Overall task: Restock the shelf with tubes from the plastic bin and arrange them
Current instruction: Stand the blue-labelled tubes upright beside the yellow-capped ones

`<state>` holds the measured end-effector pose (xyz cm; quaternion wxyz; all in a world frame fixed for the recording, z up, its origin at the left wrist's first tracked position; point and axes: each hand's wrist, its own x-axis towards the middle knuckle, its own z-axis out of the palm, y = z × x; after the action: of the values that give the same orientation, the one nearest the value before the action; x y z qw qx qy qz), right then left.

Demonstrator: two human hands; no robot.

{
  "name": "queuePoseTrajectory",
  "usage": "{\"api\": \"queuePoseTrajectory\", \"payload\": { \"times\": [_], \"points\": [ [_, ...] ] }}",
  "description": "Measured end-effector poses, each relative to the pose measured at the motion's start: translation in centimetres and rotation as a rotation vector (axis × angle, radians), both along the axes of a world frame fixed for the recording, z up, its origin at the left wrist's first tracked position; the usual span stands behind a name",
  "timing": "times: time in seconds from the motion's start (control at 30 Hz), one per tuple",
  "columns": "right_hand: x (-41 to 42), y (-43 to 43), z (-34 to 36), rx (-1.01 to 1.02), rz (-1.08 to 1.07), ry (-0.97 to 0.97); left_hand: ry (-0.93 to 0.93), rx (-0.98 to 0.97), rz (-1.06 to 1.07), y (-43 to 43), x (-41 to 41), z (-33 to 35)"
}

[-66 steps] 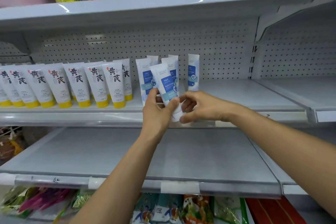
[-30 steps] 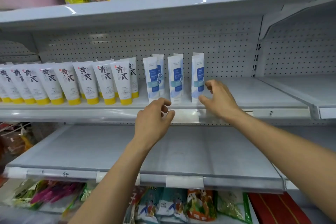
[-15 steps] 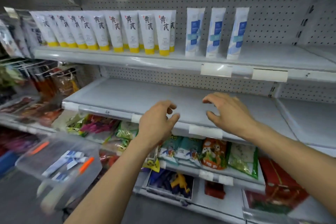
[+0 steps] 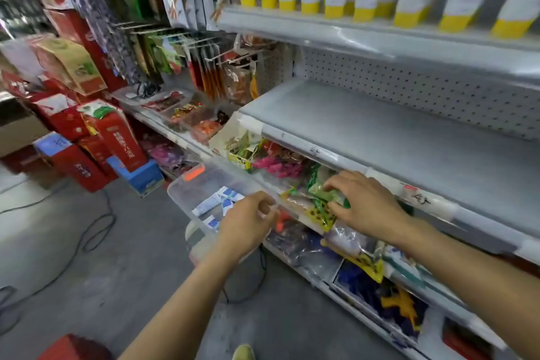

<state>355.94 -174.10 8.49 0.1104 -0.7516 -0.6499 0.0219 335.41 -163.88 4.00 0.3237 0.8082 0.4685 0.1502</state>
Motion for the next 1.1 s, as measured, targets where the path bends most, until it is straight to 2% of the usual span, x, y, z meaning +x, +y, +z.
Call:
{"api": "queuePoseTrajectory", "payload": {
  "times": [0.17, 0.33, 0.5, 0.57, 0.7, 0.83, 1.1],
  "points": [
    [-4.2, 14.3, -6.8, -0.162, 0.059, 0.151, 0.025, -0.190, 0.217, 13.6, -5.7, -4.7],
    [-6.3, 24.0, -13.4, -0.327, 0.074, 0.241, -0.020, -0.439, 0.381, 23.3, -7.9, -10.7],
    [-7.0, 30.1, -20.3, -0.505, 0.035, 0.385, -0.181, -0.745, 0.566, 28.3, -5.8, -17.5],
    [-7.5, 32.3, -23.0, -0.560, 0.014, 0.447, -0.185, -0.843, 0.586, 29.6, -4.9, -20.5],
    [-7.5, 36.4, -29.1, -0.637, -0.064, 0.533, -0.220, -1.014, 0.761, 31.6, -3.3, -26.3],
    [-6.8, 40.7, -34.1, -0.636, -0.089, 0.391, -0.175, -1.039, 0.918, 33.4, -2.0, -31.3],
    [-8.6, 47.0, -41.4, -0.584, 0.153, -0.191, 0.365, -0.737, 0.701, 33.7, 0.2, -39.7]
  ]
}}
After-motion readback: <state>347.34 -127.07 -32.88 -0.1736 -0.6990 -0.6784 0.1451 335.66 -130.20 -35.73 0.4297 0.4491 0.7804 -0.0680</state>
